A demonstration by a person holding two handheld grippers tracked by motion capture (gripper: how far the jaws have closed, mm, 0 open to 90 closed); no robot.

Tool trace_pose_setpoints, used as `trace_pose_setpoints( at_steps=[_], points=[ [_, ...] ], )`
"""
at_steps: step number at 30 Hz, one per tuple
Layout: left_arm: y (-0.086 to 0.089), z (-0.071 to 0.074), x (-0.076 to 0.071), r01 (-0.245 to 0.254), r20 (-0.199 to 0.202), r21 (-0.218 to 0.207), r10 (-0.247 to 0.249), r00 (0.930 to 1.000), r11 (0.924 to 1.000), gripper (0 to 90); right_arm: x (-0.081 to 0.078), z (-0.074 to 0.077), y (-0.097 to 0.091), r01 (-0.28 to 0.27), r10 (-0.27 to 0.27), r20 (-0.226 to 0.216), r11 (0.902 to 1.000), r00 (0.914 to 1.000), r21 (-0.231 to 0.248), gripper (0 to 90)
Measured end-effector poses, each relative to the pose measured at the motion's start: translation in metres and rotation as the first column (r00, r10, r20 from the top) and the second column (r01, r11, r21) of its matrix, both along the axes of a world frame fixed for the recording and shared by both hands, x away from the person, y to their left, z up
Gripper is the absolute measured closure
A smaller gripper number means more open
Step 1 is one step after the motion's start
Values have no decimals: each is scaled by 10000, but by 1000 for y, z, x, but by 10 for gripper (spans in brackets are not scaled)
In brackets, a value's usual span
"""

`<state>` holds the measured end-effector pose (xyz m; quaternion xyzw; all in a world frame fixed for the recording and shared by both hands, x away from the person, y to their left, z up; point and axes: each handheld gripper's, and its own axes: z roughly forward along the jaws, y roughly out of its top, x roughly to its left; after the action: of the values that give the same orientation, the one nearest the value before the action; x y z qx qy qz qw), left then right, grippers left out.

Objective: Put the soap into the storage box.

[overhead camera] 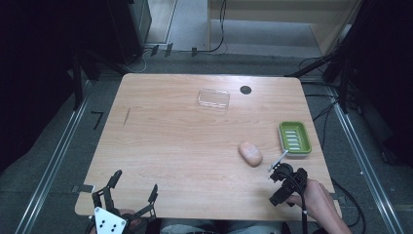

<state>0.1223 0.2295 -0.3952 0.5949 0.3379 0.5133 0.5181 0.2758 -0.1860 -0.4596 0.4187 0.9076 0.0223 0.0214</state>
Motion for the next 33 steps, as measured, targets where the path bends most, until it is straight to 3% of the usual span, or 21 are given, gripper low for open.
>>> trace_pose_setpoints(
  at_steps=[11,26,33],
  points=[
    [0,0,1,62,-119,-16,-62,9999,10000,99,1,1,0,-47,47,78,10000,10000,15,60],
    [0,0,0,-7,-118,-17,7,9999,10000,99,12,9,16,-433,439,392,9989,9983,-168,62],
    [0,0,0,9,-124,-22,-9,9999,10000,99,17,12,24,-536,546,343,9982,9979,-283,57]
  ],
)
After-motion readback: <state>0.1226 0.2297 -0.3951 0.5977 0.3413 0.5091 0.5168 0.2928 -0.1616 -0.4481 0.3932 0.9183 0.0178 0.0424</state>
